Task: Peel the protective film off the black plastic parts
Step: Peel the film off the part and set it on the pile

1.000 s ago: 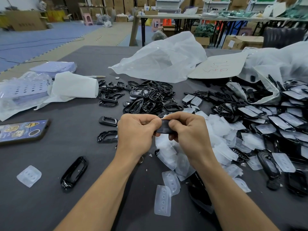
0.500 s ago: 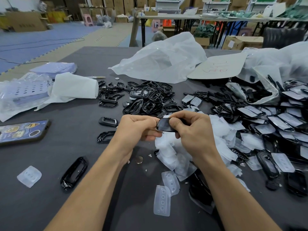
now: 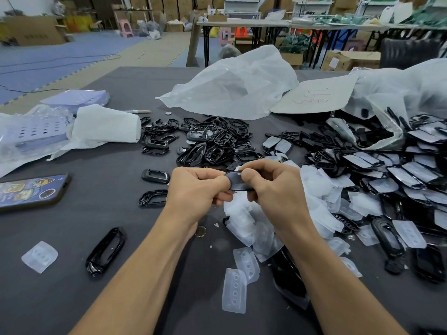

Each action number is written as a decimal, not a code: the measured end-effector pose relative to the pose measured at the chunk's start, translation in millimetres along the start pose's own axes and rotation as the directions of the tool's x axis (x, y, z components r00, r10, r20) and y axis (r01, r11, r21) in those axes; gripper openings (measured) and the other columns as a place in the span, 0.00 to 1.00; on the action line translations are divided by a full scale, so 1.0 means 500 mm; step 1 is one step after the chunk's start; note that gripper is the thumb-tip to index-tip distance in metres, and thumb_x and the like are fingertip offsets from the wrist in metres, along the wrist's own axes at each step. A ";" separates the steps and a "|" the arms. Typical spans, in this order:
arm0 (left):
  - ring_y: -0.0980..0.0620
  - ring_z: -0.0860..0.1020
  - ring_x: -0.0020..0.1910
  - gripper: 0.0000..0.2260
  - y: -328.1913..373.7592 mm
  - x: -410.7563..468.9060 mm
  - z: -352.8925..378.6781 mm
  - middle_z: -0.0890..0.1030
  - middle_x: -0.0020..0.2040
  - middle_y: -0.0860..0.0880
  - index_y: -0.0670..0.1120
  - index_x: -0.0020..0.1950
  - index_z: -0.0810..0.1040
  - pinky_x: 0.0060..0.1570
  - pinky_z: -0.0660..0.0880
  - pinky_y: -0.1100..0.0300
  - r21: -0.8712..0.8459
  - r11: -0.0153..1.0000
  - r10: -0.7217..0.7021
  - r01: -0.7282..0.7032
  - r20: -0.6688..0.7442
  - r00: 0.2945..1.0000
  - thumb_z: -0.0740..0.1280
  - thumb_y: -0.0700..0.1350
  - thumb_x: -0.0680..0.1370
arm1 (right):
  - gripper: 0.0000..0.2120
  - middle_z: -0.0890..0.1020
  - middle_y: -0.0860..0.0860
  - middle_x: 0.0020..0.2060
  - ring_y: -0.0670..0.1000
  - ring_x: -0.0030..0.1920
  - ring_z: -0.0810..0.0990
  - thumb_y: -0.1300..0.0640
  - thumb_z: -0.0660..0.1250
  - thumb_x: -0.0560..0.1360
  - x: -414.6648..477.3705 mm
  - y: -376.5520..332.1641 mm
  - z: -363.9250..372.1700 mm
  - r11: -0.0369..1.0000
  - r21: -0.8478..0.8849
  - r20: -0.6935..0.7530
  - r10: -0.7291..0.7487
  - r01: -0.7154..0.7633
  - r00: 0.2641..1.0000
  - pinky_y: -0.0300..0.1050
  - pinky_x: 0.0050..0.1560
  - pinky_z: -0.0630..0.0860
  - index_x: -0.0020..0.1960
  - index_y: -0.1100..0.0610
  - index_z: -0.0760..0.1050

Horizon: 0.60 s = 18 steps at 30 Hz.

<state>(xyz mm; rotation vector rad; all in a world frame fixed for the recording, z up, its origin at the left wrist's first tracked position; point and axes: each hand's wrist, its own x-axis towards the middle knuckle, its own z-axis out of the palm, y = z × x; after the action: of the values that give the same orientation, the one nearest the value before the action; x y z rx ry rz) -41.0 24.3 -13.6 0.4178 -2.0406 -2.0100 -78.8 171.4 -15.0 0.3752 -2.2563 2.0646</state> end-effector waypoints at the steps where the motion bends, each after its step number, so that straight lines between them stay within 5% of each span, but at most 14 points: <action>1: 0.54 0.80 0.26 0.10 0.001 0.000 0.001 0.84 0.29 0.43 0.44 0.36 0.88 0.26 0.74 0.65 0.001 1.000 0.010 -0.010 -0.013 1.000 0.71 0.32 0.72 | 0.10 0.81 0.50 0.27 0.49 0.26 0.76 0.67 0.71 0.75 0.000 0.001 0.000 1.000 0.025 -0.006 0.017 -0.016 1.000 0.42 0.28 0.73 0.41 0.54 0.83; 8: 0.51 0.83 0.29 0.05 -0.005 -0.003 0.002 0.86 0.33 0.49 0.57 0.42 0.89 0.34 0.80 0.58 0.175 0.966 0.193 -0.189 -0.005 0.981 0.74 0.48 0.74 | 0.12 0.81 0.55 0.27 0.52 0.25 0.76 0.71 0.70 0.75 0.002 0.002 0.001 0.998 0.063 0.026 -0.005 0.003 1.000 0.40 0.25 0.70 0.41 0.56 0.83; 18: 0.53 0.79 0.23 0.16 -0.011 0.001 0.001 0.83 0.28 0.50 0.60 0.35 0.87 0.28 0.81 0.56 0.262 0.929 0.288 -0.263 -0.063 0.955 0.75 0.40 0.76 | 0.16 0.82 0.63 0.31 0.58 0.27 0.78 0.72 0.62 0.77 -0.002 0.000 0.003 0.993 0.108 0.053 0.032 -0.038 0.998 0.47 0.27 0.73 0.43 0.57 0.84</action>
<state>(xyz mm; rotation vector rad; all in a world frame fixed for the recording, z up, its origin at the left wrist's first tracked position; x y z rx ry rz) -41.5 24.5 -19.4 0.2535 -2.1601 -1.5448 -77.5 170.1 -15.2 0.4015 -2.1991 2.2271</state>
